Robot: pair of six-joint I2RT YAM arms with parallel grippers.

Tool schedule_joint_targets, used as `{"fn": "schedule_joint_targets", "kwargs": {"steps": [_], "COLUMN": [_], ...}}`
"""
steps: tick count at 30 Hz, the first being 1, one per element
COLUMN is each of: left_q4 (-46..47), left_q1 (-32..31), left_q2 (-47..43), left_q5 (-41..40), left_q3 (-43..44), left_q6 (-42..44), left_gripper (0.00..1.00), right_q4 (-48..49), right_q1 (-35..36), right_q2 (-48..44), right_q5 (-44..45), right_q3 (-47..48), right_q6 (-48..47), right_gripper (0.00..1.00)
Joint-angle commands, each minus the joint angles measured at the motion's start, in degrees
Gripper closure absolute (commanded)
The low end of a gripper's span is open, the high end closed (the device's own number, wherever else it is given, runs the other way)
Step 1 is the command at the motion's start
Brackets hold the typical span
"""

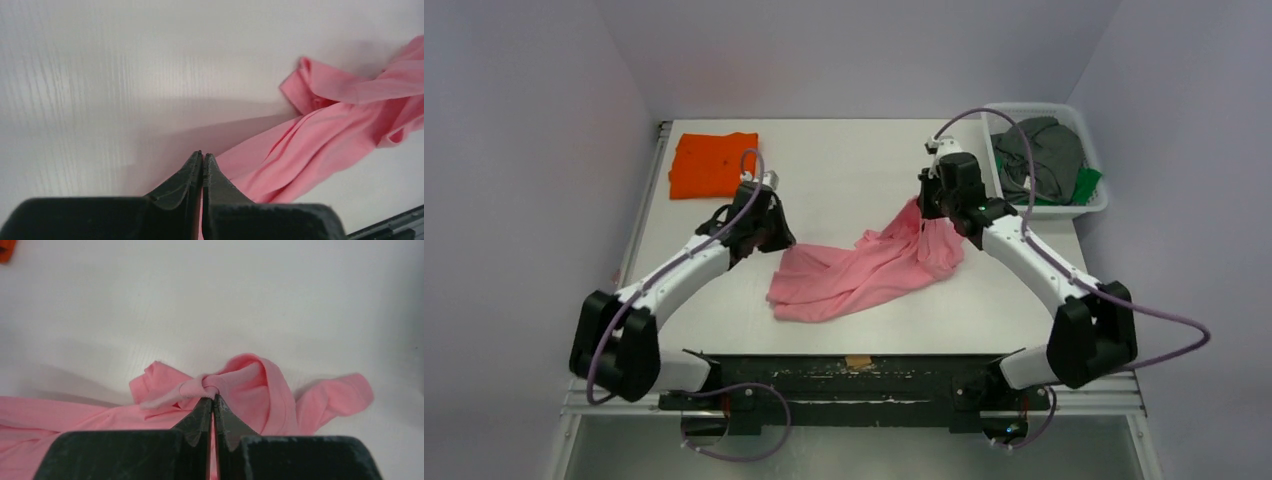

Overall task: Fold and stack the t-shirts
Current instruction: Flatten out the tshirt

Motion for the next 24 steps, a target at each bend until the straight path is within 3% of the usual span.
{"fn": "schedule_joint_targets", "kwargs": {"steps": [1,7,12,17,24], "left_q4": [4.7,2.4,-3.1,-8.0,-12.7], "left_q1": [-0.2,-0.5,-0.6,-0.6,-0.5], "left_q2": [-15.0,-35.7,-49.5,-58.3,-65.2], "left_q5": [-1.4,-3.6,-6.9,-9.7,-18.8], "left_q3": [-2.3,-2.1,3.2,9.9,16.2], "left_q6": [1.7,3.5,5.6,8.4,9.7], "left_gripper": [1.00,1.00,1.00,1.00,1.00], "right_q4": [2.1,-1.3,-3.6,-8.2,-11.3], "right_q1": [-0.2,-0.1,-0.1,-0.1,-0.2], "right_q2": [-10.5,-25.5,-37.2,-43.2,-46.8], "right_q5": [2.1,0.7,-5.9,-8.3,-2.2], "right_q3": [-2.5,-1.0,3.9,11.9,19.9], "right_q6": [1.5,1.5,-1.8,-2.2,-3.6], "right_gripper": [1.00,1.00,1.00,1.00,1.00]}}
